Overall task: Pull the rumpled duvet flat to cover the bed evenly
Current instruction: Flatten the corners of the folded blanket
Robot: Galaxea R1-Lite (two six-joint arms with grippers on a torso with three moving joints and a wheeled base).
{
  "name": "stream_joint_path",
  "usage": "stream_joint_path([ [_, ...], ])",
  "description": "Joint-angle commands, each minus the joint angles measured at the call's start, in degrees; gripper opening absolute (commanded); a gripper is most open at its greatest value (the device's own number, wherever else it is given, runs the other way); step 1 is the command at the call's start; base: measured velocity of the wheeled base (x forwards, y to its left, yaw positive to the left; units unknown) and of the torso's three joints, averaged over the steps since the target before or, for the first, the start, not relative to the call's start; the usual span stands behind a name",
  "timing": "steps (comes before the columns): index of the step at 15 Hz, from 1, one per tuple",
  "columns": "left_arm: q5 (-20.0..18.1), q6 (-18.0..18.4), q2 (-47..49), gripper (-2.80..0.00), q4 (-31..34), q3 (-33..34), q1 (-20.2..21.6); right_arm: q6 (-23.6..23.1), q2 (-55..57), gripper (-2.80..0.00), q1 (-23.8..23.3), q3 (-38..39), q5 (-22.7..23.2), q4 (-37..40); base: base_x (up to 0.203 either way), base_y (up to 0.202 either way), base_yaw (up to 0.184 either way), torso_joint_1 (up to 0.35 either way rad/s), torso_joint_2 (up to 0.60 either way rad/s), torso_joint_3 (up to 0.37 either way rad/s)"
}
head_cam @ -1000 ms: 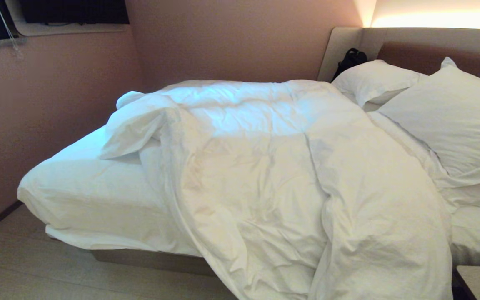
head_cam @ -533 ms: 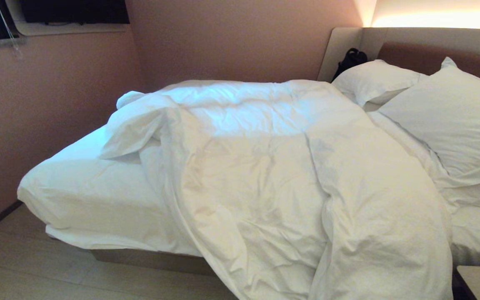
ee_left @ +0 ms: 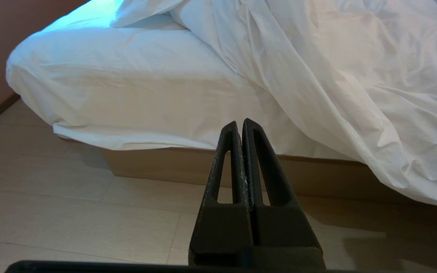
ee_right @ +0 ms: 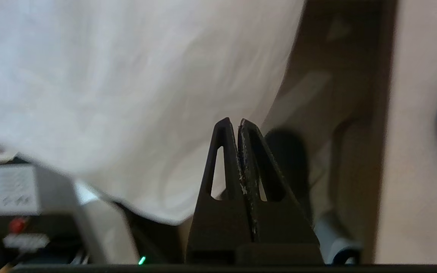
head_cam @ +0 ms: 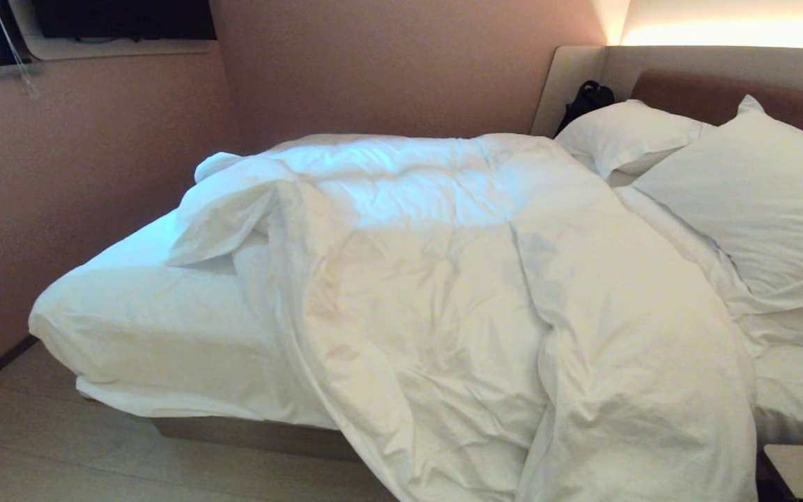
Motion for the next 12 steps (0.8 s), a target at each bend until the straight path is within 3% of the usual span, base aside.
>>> stream_joint_path([
  [1,-0.02,0.00,-0.02,-2.80,0.03,0.01,0.02,-0.18,-0.73,-2.80,0.00,0.27,-0.16,4.57,0.000,0.000,0.000,0.000,0.00,0.000],
  [2,-0.02,0.00,-0.02,-2.80,0.03,0.01,0.02,-0.21,-0.70,-2.80,0.00,0.27,-0.16,4.57,0.000,0.000,0.000,0.000,0.00,0.000],
  [3,-0.02,0.00,-0.02,-2.80,0.03,-0.05,0.02,-0.45,-0.68,0.00,0.00,0.31,-0.25,4.57,0.000,0.000,0.000,0.000,0.00,0.000],
  [12,-0.11,0.00,-0.02,-2.80,0.03,0.01,0.02,-1.32,-0.29,0.00,0.62,1.06,-2.62,4.40,0.000,0.000,0.000,0.000,0.00,0.000],
])
